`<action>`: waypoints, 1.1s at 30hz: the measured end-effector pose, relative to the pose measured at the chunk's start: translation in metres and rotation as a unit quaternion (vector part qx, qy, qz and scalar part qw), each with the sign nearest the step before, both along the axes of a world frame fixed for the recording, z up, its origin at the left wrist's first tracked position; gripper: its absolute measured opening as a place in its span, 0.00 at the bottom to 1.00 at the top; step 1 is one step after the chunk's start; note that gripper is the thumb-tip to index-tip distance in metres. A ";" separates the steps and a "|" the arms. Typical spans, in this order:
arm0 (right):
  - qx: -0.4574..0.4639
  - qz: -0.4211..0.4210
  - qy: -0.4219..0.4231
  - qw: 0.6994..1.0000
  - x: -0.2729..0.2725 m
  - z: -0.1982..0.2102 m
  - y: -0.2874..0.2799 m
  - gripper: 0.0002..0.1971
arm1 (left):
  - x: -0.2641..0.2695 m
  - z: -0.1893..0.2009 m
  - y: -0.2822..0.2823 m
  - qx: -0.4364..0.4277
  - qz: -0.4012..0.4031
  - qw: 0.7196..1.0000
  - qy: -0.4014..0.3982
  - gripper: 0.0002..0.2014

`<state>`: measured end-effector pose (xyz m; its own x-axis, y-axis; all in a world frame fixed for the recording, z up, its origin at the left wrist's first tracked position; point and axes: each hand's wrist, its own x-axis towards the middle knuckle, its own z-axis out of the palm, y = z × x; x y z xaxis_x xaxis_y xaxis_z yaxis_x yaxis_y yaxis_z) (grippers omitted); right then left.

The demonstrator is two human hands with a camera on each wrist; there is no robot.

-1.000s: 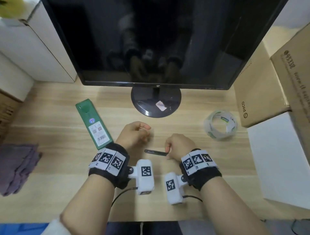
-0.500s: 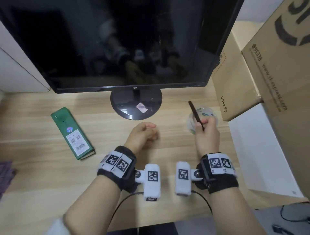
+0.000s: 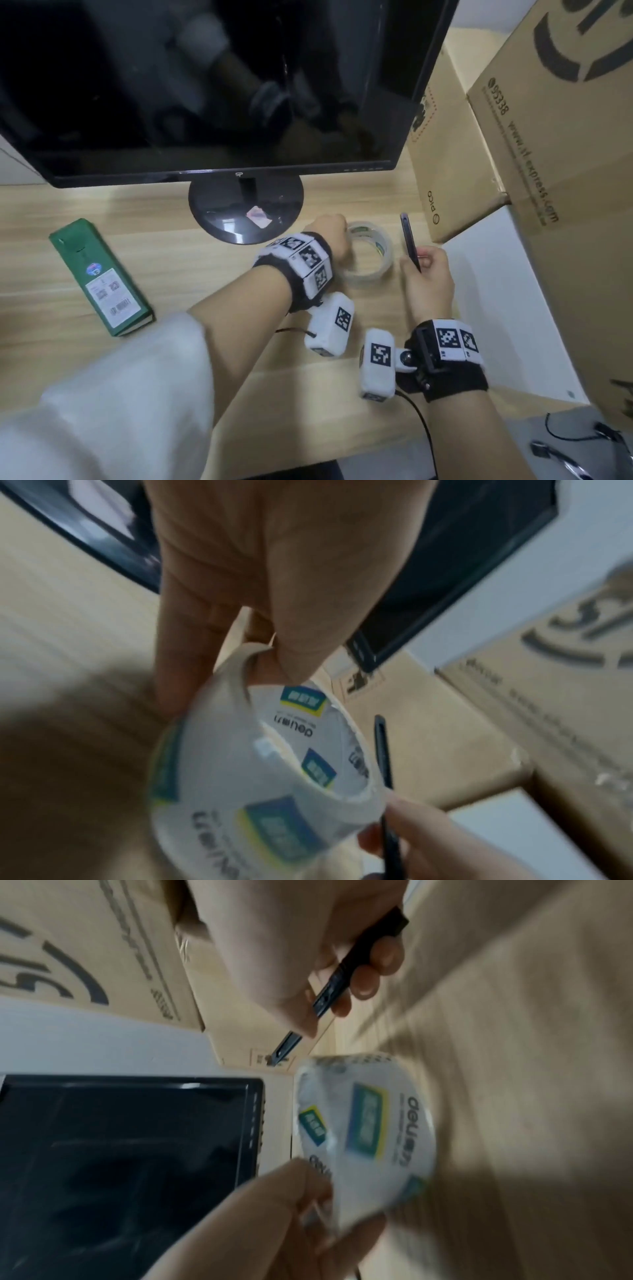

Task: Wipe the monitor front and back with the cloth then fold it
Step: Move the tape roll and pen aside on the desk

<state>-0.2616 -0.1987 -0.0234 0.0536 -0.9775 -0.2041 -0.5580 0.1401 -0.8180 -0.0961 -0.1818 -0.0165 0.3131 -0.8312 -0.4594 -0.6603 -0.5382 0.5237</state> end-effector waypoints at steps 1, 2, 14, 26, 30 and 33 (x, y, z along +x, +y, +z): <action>0.006 0.016 -0.014 1.000 0.008 0.000 0.002 0.05 | 0.007 0.003 0.013 -0.021 0.023 0.999 0.027 0.10; 0.011 0.032 -0.028 0.999 0.016 0.000 0.004 0.04 | 0.014 0.006 0.030 -0.044 0.055 0.996 0.061 0.07; 0.075 0.484 0.038 0.871 0.192 0.004 0.086 0.12 | 0.125 0.035 0.249 -0.210 0.580 0.743 0.261 0.16; -0.022 0.564 0.232 0.792 0.290 -0.015 0.191 0.34 | 0.203 0.024 0.320 -0.177 0.608 0.731 0.253 0.23; -0.069 0.570 0.243 0.782 0.319 -0.016 0.197 0.29 | 0.232 0.027 0.333 -0.175 0.596 0.740 0.257 0.18; -0.128 0.573 0.222 0.779 0.351 -0.017 0.199 0.24 | 0.253 0.031 0.344 -0.173 0.603 0.727 0.280 0.15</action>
<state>0.0894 0.0004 -0.0401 0.8999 -0.3520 -0.2574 -0.4328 -0.7930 -0.4287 0.1566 0.1617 0.0142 0.7544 -0.2032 -0.6242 0.5507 -0.3216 0.7703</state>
